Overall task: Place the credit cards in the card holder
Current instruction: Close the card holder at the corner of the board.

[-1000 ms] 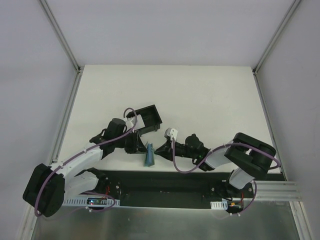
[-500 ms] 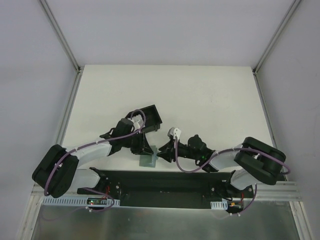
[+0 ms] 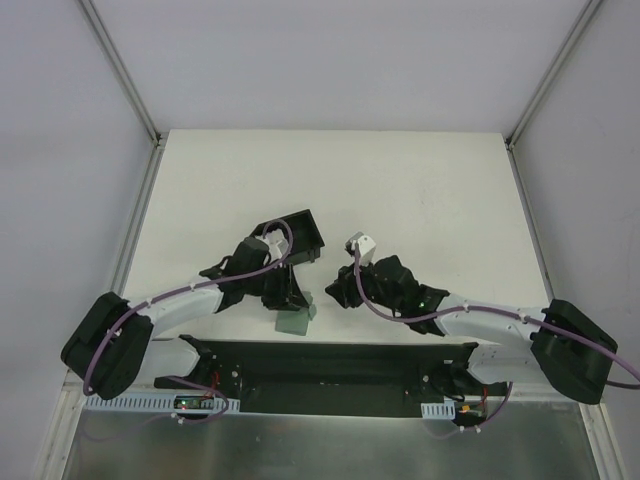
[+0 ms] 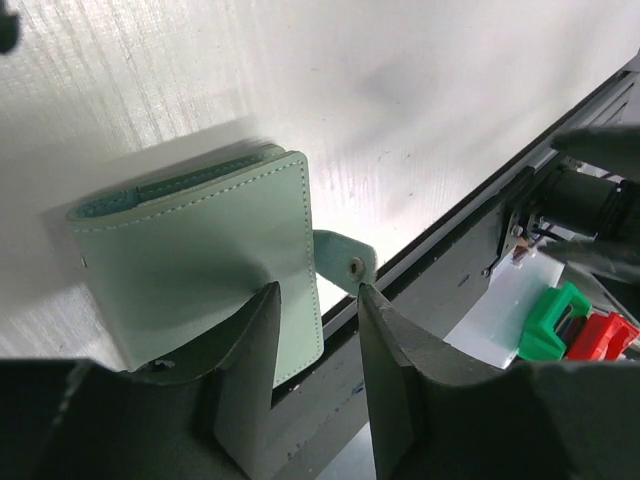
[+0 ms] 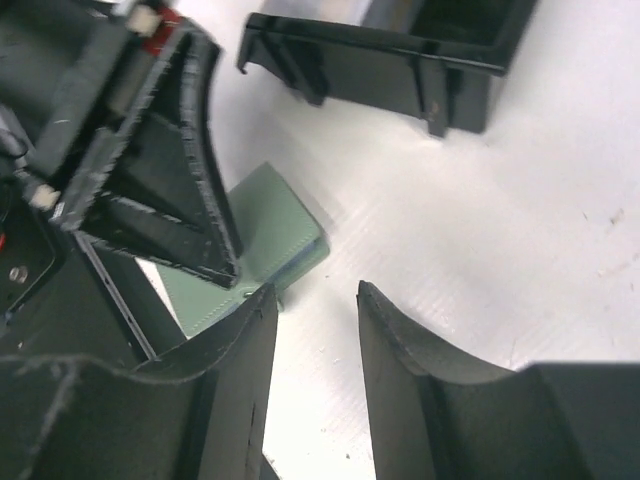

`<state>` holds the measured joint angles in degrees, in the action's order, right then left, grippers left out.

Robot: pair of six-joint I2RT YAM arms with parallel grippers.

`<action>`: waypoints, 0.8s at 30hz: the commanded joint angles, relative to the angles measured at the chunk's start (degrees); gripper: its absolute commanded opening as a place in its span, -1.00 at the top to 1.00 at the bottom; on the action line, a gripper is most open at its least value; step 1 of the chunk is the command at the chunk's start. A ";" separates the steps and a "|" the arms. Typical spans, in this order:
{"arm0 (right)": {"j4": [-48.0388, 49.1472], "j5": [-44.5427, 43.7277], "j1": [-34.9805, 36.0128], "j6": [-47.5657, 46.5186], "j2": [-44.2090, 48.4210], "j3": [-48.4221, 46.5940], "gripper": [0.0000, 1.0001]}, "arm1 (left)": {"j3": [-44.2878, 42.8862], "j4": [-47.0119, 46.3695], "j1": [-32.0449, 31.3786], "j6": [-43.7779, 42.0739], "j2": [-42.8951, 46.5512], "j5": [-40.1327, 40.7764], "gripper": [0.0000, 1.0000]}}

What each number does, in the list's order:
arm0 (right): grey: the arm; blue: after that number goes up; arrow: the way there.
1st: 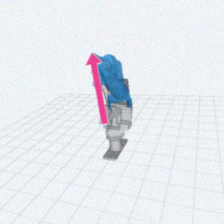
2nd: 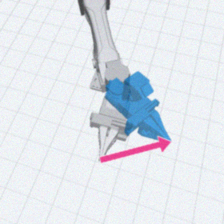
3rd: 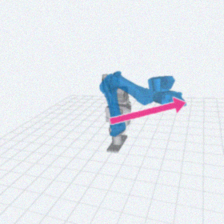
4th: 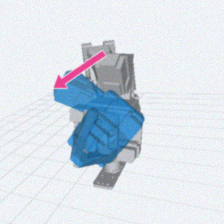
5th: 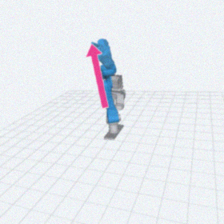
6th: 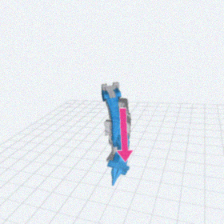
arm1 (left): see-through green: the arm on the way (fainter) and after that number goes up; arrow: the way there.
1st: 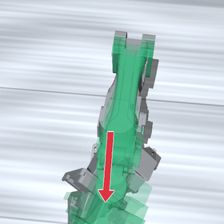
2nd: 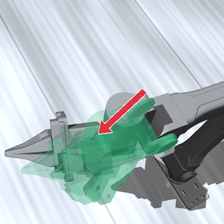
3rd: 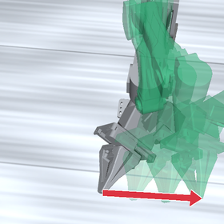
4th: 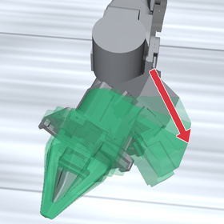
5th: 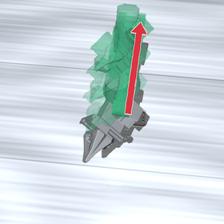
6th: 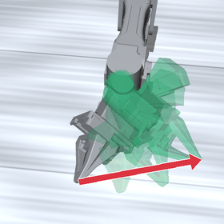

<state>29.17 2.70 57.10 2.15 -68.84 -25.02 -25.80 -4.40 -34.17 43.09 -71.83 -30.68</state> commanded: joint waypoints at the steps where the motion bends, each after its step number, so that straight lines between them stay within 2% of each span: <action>1: -12.98 -7.35 -0.32 10.57 0.46 -5.12 0.22 | -1.27 3.78 -0.37 -3.36 5.81 3.07 0.25; 7: -12.29 -6.40 -0.15 19.20 -2.61 -5.66 0.31 | -1.88 9.06 -0.37 -6.17 13.29 7.55 0.20; 11: -11.33 -5.60 0.29 22.98 -4.72 -6.36 0.35 | -0.66 10.73 -0.37 -7.14 14.00 9.67 0.17; 18: -16.24 -0.77 0.91 23.86 -7.89 -11.19 0.37 | 2.25 11.43 -0.37 -8.72 14.79 10.38 0.21; 24: -16.86 -0.33 1.43 24.21 -8.86 -11.72 0.37 | 3.13 11.52 -0.37 -11.36 13.57 10.11 0.21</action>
<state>13.96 0.93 58.04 25.06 -77.25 -35.03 -23.18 6.70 -34.17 35.16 -58.06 -21.71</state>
